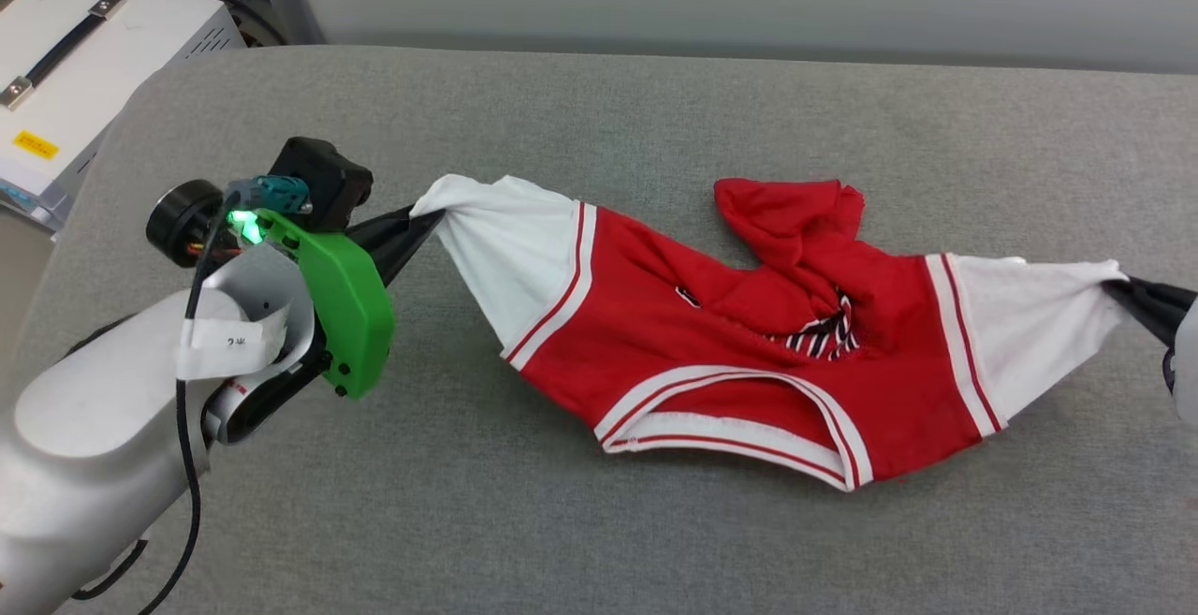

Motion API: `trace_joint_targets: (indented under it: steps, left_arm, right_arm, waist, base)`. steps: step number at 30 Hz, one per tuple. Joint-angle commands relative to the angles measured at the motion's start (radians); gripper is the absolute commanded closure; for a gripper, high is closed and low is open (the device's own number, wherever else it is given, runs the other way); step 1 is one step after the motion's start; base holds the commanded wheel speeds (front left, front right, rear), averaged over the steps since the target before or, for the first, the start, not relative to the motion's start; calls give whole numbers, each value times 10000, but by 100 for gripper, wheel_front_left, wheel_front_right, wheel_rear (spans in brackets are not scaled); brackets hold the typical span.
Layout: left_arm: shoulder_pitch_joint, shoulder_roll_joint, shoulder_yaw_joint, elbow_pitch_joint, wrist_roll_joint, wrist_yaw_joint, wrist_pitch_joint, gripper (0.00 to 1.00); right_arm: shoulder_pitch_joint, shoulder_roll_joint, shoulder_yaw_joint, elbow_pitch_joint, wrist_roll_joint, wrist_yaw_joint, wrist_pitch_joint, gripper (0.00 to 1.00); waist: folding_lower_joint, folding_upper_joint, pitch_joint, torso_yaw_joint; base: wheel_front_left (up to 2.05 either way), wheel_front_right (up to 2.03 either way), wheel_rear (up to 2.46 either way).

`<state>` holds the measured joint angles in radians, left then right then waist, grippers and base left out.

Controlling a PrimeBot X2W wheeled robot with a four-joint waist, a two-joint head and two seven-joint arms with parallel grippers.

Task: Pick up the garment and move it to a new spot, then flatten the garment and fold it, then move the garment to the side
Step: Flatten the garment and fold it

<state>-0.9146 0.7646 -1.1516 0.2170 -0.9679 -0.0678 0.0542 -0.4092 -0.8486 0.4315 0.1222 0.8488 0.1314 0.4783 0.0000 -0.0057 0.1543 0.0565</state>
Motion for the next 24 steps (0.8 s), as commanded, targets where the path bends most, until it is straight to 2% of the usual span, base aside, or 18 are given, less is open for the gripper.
trace_joint_targets:
  steps: [1,7,13,18,24]
  left_arm:
    - [-271,167,149,-346,37,180,-118,100]
    - [-569,613,786,-1837,-73,794,-392,100]
    - [-1250,718,1494,-2642,-88,1136,-710,100]
    - [-2379,327,2007,-2523,-77,996,-710,100]
    - [-4328,-529,2482,-1465,359,719,-734,100]
  right_arm:
    - [179,-81,-303,-245,-8,-7,-151,100]
    - [413,68,-1688,-1438,-179,-7,-261,100]
    - [-45,451,-2907,-2512,-448,-7,3,100]
    - [-1354,685,-3299,-2806,-862,-7,273,100]
    - [-3920,938,-2865,-2052,-1780,-7,226,100]
  waist:
    - [0,57,-218,-105]
    - [0,57,-431,-249]
    - [0,57,-325,-370]
    - [0,57,226,-446]
    - [0,57,1360,-555]
  base:
    - [0,0,0]
    - [0,0,0]
    - [0,0,0]
    - [0,0,0]
    - [0,0,0]
